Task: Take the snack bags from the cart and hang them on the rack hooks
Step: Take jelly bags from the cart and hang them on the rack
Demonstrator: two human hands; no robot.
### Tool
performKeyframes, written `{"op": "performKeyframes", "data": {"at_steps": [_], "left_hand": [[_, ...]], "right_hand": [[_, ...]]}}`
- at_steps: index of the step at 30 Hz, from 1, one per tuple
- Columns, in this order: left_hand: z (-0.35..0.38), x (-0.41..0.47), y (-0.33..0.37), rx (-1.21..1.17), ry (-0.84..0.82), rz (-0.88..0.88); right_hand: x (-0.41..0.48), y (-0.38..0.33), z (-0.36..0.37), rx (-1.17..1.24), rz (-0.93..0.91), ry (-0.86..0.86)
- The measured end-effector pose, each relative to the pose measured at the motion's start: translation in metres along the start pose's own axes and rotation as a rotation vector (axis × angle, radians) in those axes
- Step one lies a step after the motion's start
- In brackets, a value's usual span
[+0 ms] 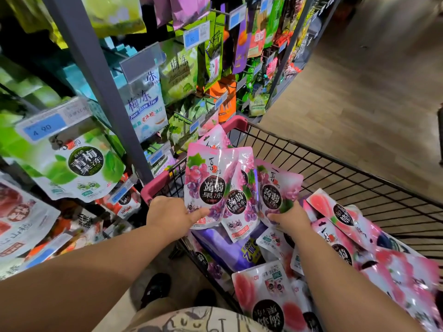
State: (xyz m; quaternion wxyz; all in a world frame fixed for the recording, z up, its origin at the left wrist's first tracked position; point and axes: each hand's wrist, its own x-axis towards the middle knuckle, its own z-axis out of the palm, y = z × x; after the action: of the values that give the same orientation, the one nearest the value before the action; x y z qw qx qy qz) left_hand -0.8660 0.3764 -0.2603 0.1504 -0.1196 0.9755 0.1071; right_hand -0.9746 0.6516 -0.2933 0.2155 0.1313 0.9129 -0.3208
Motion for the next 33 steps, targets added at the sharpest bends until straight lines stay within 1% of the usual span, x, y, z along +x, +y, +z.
{"op": "performKeyframes", "data": {"at_steps": [3, 5, 8, 11, 12, 14, 16, 17, 18, 20, 22, 26, 28, 31, 33], "left_hand": [[0.0, 0.0, 0.001, 0.008, 0.012, 0.017], [0.0, -0.001, 0.0, -0.002, 0.021, 0.026], [0.0, -0.001, -0.001, -0.072, 0.005, -0.004], [-0.005, -0.004, 0.001, -0.129, 0.033, -0.028], [-0.006, -0.005, 0.001, -0.175, 0.031, -0.04], [-0.005, -0.006, -0.004, -0.35, 0.004, -0.071], [-0.009, -0.007, -0.007, -0.602, -0.027, -0.13], [-0.013, -0.007, -0.009, -0.715, 0.002, -0.143], [-0.02, -0.009, -0.008, -0.796, 0.025, -0.138], [-0.033, -0.013, -0.011, -0.86, 0.065, -0.125], [-0.047, -0.019, -0.015, -0.904, 0.099, -0.135], [-0.077, -0.027, -0.03, -0.964, 0.164, -0.177], [-0.095, -0.034, -0.037, -1.02, 0.217, -0.164], [-0.117, -0.047, -0.054, -1.004, 0.286, -0.144], [-0.128, -0.053, -0.067, -1.004, 0.32, -0.188]], "right_hand": [[-0.001, -0.001, 0.0, -0.047, -0.005, 0.063], [-0.002, -0.001, 0.001, 0.025, 0.003, 0.098], [-0.004, 0.0, 0.001, 0.309, 0.058, 0.114], [-0.019, -0.017, -0.009, 0.641, 0.077, 0.066], [-0.024, -0.024, -0.013, 0.768, 0.101, 0.019], [-0.034, -0.036, -0.02, 0.982, 0.145, -0.086], [-0.044, -0.049, -0.026, 1.123, 0.14, -0.177], [-0.048, -0.056, -0.029, 1.165, 0.128, -0.217], [-0.052, -0.063, -0.03, 1.188, 0.113, -0.263], [-0.061, -0.08, -0.033, 1.195, 0.089, -0.376], [-0.07, -0.098, -0.034, 1.153, 0.05, -0.471], [-0.083, -0.134, -0.031, 0.995, -0.156, -0.644], [-0.085, -0.149, -0.027, 0.93, -0.242, -0.679], [-0.088, -0.173, -0.02, 0.845, -0.365, -0.683], [-0.096, -0.188, -0.019, 0.784, -0.438, -0.68]]}}
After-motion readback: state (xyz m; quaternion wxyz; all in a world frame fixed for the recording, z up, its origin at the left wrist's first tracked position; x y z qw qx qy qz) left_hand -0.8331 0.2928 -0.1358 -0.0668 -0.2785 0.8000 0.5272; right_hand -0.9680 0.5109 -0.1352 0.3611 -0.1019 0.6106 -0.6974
